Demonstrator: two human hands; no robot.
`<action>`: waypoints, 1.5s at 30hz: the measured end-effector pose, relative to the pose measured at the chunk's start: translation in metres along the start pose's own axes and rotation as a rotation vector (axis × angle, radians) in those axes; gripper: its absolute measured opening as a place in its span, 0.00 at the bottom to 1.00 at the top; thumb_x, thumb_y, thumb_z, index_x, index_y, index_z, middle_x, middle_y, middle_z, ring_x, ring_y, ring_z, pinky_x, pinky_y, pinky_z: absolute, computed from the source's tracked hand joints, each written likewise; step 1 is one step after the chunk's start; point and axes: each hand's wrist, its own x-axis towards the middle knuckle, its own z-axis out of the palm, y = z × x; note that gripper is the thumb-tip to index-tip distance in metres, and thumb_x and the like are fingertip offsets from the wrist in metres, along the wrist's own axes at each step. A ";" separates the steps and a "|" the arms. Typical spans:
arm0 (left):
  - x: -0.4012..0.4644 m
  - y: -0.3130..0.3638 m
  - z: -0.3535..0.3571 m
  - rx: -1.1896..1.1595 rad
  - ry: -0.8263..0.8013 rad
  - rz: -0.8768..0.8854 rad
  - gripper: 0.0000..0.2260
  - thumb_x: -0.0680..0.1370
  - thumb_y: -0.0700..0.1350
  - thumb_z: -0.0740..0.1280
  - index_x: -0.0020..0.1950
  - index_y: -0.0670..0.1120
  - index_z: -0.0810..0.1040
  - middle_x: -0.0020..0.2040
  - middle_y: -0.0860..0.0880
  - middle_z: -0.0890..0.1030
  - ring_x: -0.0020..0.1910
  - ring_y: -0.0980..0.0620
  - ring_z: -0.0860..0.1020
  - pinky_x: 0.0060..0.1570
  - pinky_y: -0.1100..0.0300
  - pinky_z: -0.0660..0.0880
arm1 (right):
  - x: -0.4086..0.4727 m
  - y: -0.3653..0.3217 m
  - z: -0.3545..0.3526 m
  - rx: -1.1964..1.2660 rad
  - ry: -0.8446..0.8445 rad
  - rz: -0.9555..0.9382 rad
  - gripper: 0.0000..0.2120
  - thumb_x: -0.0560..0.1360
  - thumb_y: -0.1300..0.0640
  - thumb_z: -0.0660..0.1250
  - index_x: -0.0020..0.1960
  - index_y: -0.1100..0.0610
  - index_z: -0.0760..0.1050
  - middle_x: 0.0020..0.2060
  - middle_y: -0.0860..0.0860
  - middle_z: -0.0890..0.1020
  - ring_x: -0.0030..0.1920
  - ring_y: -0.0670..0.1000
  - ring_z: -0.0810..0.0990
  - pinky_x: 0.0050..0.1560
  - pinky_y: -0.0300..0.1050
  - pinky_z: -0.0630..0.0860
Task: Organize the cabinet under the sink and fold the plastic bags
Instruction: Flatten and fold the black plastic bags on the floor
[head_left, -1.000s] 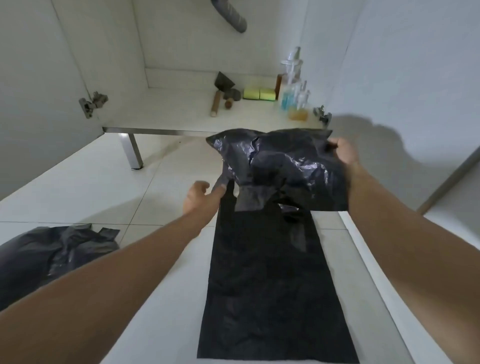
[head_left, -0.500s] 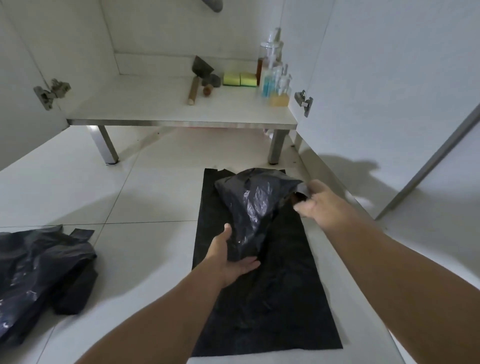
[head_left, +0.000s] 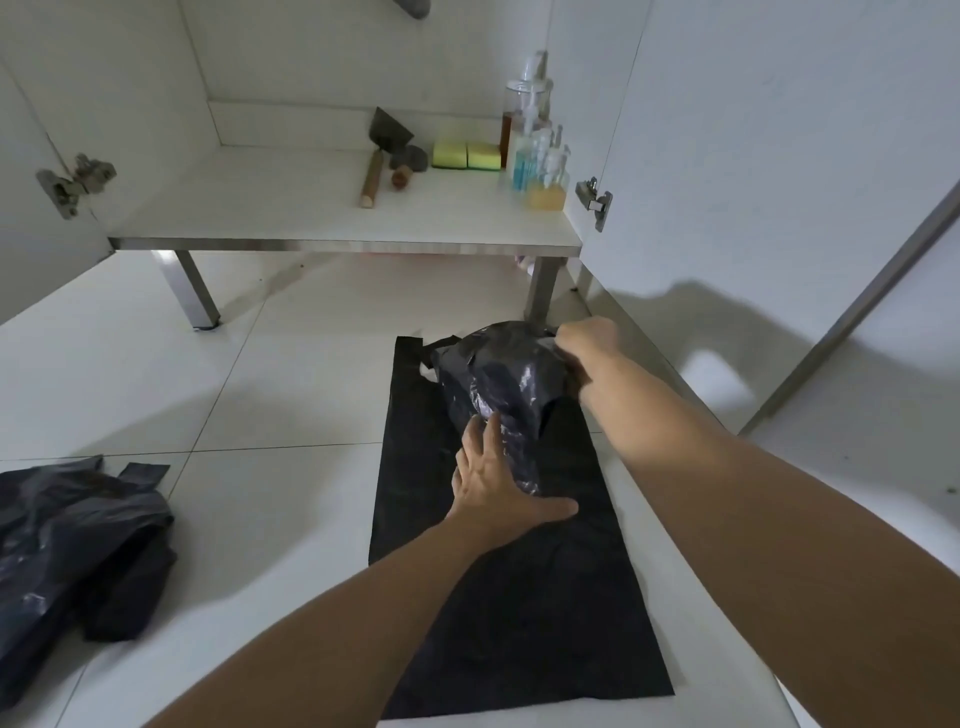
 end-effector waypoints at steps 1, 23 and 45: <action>0.001 0.003 0.001 0.012 0.078 -0.009 0.58 0.60 0.67 0.75 0.78 0.52 0.45 0.77 0.53 0.44 0.77 0.47 0.47 0.74 0.44 0.56 | 0.001 -0.001 0.005 0.046 -0.010 0.004 0.05 0.75 0.68 0.63 0.42 0.61 0.73 0.34 0.54 0.75 0.32 0.53 0.76 0.31 0.42 0.76; 0.016 -0.001 -0.130 0.484 0.348 0.357 0.27 0.72 0.62 0.70 0.63 0.49 0.66 0.44 0.52 0.79 0.40 0.45 0.78 0.44 0.54 0.75 | 0.025 -0.026 -0.024 -0.568 0.084 -0.357 0.12 0.77 0.63 0.60 0.35 0.59 0.65 0.35 0.54 0.71 0.45 0.58 0.74 0.40 0.44 0.71; 0.021 -0.073 -0.135 -0.927 -0.098 -0.756 0.09 0.72 0.48 0.73 0.38 0.45 0.76 0.29 0.48 0.79 0.28 0.51 0.76 0.32 0.62 0.72 | 0.045 0.041 -0.037 -0.690 -0.166 -0.119 0.13 0.76 0.68 0.63 0.60 0.68 0.76 0.58 0.63 0.78 0.55 0.60 0.77 0.61 0.54 0.76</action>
